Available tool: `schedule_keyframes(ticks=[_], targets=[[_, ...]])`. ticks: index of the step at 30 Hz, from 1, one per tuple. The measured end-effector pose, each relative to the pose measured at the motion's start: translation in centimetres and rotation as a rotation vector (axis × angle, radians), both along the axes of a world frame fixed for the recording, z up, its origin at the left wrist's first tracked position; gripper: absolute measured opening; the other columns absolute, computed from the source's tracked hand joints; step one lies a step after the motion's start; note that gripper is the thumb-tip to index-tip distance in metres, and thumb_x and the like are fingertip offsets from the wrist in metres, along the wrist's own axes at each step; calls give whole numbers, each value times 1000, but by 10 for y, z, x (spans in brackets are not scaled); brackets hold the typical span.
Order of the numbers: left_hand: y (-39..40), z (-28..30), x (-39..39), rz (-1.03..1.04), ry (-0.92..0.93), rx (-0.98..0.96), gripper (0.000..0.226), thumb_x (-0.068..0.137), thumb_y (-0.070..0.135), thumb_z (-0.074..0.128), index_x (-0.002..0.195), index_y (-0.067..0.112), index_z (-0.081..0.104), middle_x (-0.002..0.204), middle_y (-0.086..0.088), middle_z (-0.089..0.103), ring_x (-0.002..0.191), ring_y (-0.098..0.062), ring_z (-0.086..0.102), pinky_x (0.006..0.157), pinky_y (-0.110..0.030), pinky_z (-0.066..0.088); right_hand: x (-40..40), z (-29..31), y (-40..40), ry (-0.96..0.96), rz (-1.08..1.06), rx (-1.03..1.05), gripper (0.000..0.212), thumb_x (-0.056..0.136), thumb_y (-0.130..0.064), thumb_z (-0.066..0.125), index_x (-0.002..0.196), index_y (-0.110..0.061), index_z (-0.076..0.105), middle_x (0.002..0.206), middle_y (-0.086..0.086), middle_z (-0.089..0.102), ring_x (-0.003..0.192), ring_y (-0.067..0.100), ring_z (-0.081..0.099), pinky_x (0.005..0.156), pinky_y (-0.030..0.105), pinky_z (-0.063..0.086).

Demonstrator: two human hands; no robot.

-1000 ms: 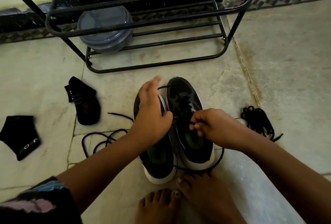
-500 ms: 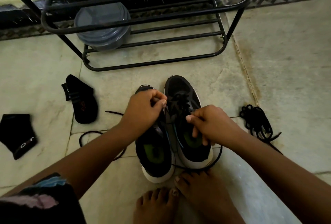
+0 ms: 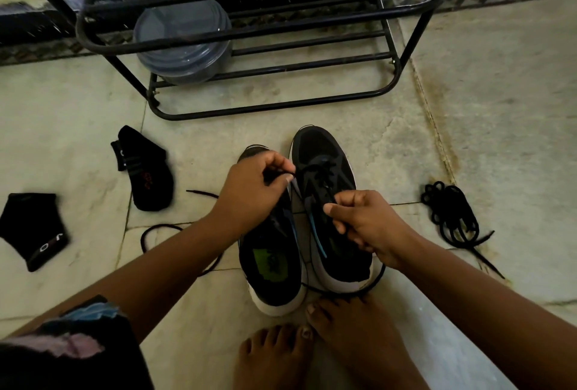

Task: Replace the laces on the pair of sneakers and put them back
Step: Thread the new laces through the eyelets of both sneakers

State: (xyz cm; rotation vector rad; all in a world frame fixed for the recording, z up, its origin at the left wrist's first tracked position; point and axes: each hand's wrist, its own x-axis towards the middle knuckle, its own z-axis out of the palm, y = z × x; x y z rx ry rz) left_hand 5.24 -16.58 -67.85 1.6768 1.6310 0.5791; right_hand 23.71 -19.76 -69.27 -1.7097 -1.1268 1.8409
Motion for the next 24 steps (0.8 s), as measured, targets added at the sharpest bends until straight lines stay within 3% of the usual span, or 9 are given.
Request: schedule_keyframes(ticks=[4,8,16,20,24], targets=[[-9,-4,9,-112,-7,-21,12,86,15,66,95,23,69,88,12,68,84,4,62,75,-5,45,1,3,-4,43,-18,36,34,95,-16,54,63,-8,47,38,-5,40,30,8,26,32,13,20],[-13,-9,11,-183,111,-1,14,87,23,65,97,27,73,87,17,65,83,3,60,78,-10,46,-1,5,-6,44,-5,71,36,95,-15,55,61,-9,47,37,-8,41,29,6,28,32,14,22],[-17,-7,17,-192,287,89,11,85,29,62,90,26,71,85,12,60,76,-5,58,71,-27,52,-2,4,-8,64,-1,96,35,94,-15,56,60,-10,48,41,-5,44,30,6,30,32,14,24],[-17,-1,18,-260,412,151,14,90,31,57,96,25,68,89,15,45,77,-3,50,56,-12,35,-2,3,-8,75,-10,109,36,94,-15,56,60,-9,47,42,-3,44,30,6,29,32,14,23],[-15,4,17,-361,488,192,19,93,33,52,102,23,66,98,10,48,78,-8,52,54,-11,28,-3,1,-9,75,-18,123,36,94,-15,57,59,-9,48,46,2,45,31,6,29,33,15,24]])
